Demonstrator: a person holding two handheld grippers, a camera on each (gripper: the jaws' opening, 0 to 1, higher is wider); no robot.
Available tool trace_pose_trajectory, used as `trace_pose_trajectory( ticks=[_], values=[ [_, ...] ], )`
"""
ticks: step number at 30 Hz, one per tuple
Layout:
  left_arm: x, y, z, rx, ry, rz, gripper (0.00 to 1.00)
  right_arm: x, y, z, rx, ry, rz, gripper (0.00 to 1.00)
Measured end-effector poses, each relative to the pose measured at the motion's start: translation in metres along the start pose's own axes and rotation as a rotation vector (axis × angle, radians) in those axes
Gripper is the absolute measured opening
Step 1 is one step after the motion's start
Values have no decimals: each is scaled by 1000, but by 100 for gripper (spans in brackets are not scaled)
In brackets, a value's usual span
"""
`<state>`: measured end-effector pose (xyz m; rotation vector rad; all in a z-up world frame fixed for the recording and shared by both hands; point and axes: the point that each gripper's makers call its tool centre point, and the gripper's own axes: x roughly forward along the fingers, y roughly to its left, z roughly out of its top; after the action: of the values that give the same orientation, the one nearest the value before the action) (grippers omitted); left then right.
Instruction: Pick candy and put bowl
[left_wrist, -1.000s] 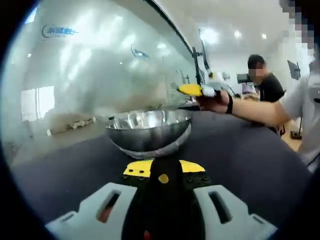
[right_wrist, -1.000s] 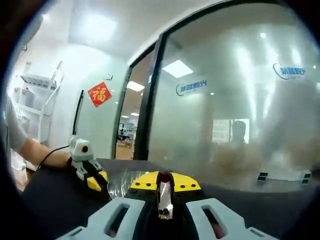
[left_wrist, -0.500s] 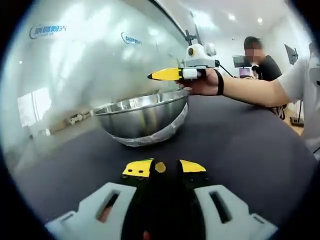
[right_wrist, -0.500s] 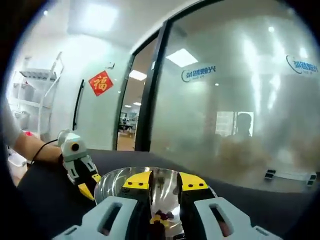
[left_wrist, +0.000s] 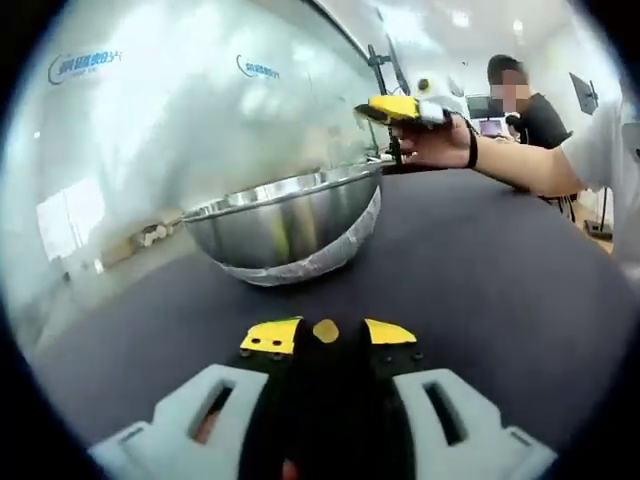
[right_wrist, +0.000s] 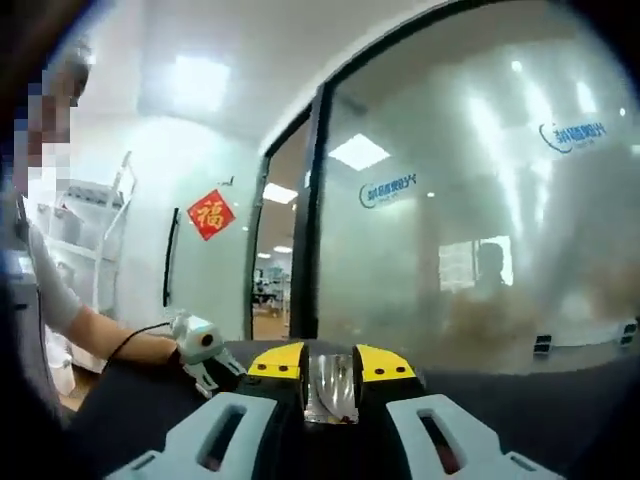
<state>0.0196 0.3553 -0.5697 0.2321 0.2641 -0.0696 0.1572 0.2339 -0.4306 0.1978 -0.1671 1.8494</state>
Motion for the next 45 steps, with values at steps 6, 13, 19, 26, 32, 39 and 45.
trace_pose_trajectory(
  ticks=[6,13,19,26,32,39,45],
  values=[
    [10,-1,-1,-48,7,12,13,2,6,-37,-202,134,0,10],
    [8,-5,-2,-59,13,-2,4,8,28,-46,-265,171,48,10],
    [-2,-6,0,-50,9,-7,2,7,25,-52,-262,174,27,10],
    [-52,-5,76,-75,-271,-8,2,2,12,-52,-227,169,-17,10],
    [-62,30,115,-132,-385,59,3,1,13,-52,-232,171,-18,10],
    [-10,49,148,-88,-332,83,3,-2,4,-49,-225,164,-46,10],
    [32,52,142,-78,-266,103,4,-5,-5,-44,-221,147,-74,10]
  ],
)
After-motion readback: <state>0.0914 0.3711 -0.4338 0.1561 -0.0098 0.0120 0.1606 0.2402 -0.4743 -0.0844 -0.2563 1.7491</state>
